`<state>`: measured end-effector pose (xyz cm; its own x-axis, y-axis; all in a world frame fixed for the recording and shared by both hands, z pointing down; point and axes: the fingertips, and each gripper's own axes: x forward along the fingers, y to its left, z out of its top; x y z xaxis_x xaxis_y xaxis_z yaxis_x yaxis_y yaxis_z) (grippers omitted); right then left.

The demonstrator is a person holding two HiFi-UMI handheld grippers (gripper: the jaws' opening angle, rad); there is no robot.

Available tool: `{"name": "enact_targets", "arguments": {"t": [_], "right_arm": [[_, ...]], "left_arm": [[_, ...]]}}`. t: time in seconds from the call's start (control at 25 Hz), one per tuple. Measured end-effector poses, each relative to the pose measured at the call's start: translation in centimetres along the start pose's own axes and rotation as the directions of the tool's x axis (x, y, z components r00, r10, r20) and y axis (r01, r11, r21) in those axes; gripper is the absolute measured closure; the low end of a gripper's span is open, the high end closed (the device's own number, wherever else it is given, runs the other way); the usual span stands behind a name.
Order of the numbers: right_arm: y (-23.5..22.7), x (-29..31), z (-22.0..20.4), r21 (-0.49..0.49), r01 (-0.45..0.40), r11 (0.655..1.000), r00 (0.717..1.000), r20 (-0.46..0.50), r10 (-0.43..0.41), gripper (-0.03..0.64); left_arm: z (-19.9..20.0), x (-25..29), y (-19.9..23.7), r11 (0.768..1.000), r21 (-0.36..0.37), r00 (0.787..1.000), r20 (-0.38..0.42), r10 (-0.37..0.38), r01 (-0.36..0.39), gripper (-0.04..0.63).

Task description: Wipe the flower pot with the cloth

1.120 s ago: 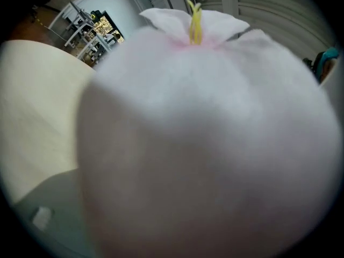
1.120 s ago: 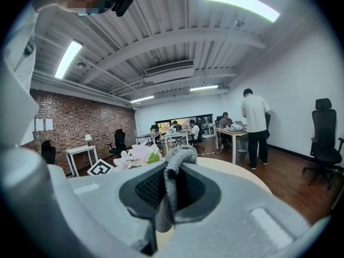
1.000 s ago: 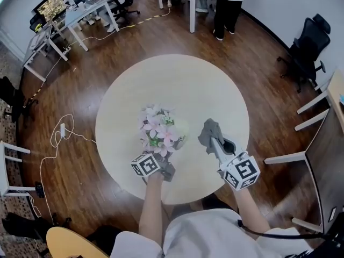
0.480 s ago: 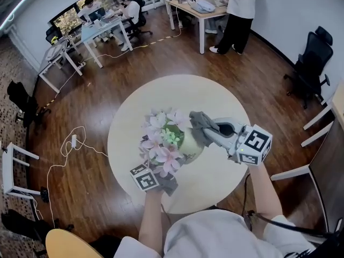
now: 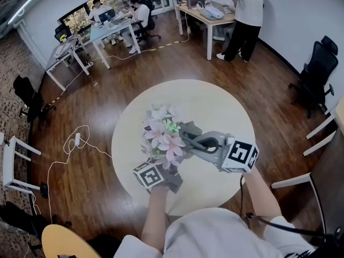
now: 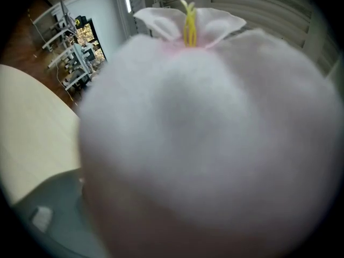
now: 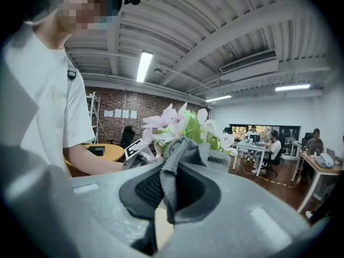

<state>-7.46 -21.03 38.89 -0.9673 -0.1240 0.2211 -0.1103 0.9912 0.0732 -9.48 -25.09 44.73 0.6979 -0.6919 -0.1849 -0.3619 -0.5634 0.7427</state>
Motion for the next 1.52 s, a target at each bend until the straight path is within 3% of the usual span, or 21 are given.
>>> {"name": "enact_targets", "arguments": {"t": [0.16,0.28,0.56,0.6,0.64,0.68,0.72,0.76,0.8,0.84,0.88,0.92,0.96,1.0,1.08,1.16,1.24,1.28,1.36,1.44,1.52], "right_arm": [[0.7,-0.1,0.0,-0.024,0.001,1.0,1.0,0.016,0.0,0.61],[0.1,-1.1,1.3,-0.038,0.02,0.999,0.998,0.057,-0.018,0.611],[-2.1,-4.0,3.8,0.06,0.021,0.998,0.988,0.15,-0.03,0.609],[-2.4,-4.2,4.0,0.086,0.02,0.996,0.987,0.16,-0.034,0.609],[-2.7,-4.2,4.1,0.118,0.017,0.993,0.985,0.168,-0.036,0.61],[-2.8,-4.1,4.1,0.154,0.006,0.988,0.984,0.177,-0.033,0.609],[-2.9,-3.9,4.1,0.191,-0.015,0.981,0.981,0.195,-0.023,0.609],[-2.8,-3.8,4.2,0.229,-0.043,0.972,0.974,0.225,-0.01,0.609],[-2.9,-4.0,4.3,0.268,-0.077,0.96,0.964,0.265,0.003,0.609],[-3.1,-4.5,4.4,0.309,-0.114,0.944,0.95,0.311,0.013,0.609],[-3.5,-5.3,4.5,0.353,-0.152,0.923,0.934,0.358,0.017,0.609],[-3.9,-6.0,4.5,0.4,-0.187,0.897,0.916,0.402,0.012,0.609],[-4.4,-6.6,4.4,0.442,-0.221,0.869,0.897,0.441,0.004,0.609],[-4.8,-6.9,4.3,0.475,-0.254,0.842,0.879,0.476,-0.003,0.609],[-5.0,-7.1,4.3,0.503,-0.309,0.808,0.851,0.526,-0.002,0.609],[-5.0,-6.8,4.1,0.511,-0.336,0.791,0.843,0.538,0.011,0.61],[-5.1,-6.5,3.7,0.53,-0.336,0.779,0.849,0.529,0.006,0.609],[-5.3,-6.5,3.4,0.54,-0.326,0.776,0.854,0.521,-0.004,0.609],[-5.8,-6.7,2.9,0.558,-0.295,0.775,0.863,0.504,-0.035,0.609],[-6.3,-6.8,2.2,0.59,-0.281,0.757,0.868,0.492,-0.062,0.609],[-6.5,-6.5,1.3,0.646,-0.303,0.701,0.871,0.486,-0.071,0.609]], "left_arm": [[0.1,0.3,-0.8,0.999,-0.046,1.0,-0.004,-0.008,0.008,0.117],[0.1,0.5,-1.7,0.996,-0.056,0.997,-0.014,-0.077,0.076,0.118],[0.0,0.3,-4.2,0.975,-0.044,0.972,-0.071,-0.222,0.22,0.12],[-0.4,-0.8,-4.0,0.981,-0.074,0.979,-0.088,-0.184,0.178,0.12],[-1.0,-2.6,-3.1,0.989,-0.133,0.99,-0.117,-0.076,0.06,0.12],[-2.1,-5.1,-1.6,0.971,-0.206,0.982,-0.166,0.089,-0.123,0.12],[-3.3,-7.9,0.2,0.901,-0.274,0.932,-0.236,0.276,-0.336,0.12],[-4.6,-10.6,2.0,0.782,-0.319,0.838,-0.318,0.444,-0.536,0.12],[-5.8,-12.7,3.5,0.64,-0.339,0.722,-0.397,0.567,-0.689,0.12],[-6.9,-14.1,4.4,0.522,-0.341,0.622,-0.46,0.633,-0.782,0.12],[-7.6,-14.5,4.5,0.458,-0.339,0.57,-0.499,0.653,-0.822,0.12],[-8.2,-14.1,4.1,0.447,-0.344,0.564,-0.519,0.642,-0.826,0.12],[-8.4,-13.5,3.3,0.473,-0.356,0.591,-0.522,0.615,-0.806,0.12],[-8.3,-12.7,2.4,0.525,-0.37,0.64,-0.508,0.577,-0.767,0.12],[-7.4,-10.9,0.4,0.667,-0.397,0.768,-0.445,0.461,-0.631,0.12],[-6.1,-8.8,-1.9,0.809,-0.402,0.887,-0.355,0.295,-0.429,0.12],[-4.6,-6.8,-4.1,0.906,-0.378,0.962,-0.258,0.093,-0.189,0.12],[-3.8,-5.8,-5.3,0.932,-0.356,0.977,-0.213,-0.014,-0.065,0.12],[-2.5,-3.8,-7.4,0.939,-0.298,0.966,-0.138,-0.219,0.17,0.12],[-1.4,-2.2,-9.3,0.901,-0.24,0.916,-0.085,-0.391,0.362,0.12],[-0.7,-1.1,-10.8,0.85,-0.203,0.862,-0.053,-0.505,0.486,0.12]]}}
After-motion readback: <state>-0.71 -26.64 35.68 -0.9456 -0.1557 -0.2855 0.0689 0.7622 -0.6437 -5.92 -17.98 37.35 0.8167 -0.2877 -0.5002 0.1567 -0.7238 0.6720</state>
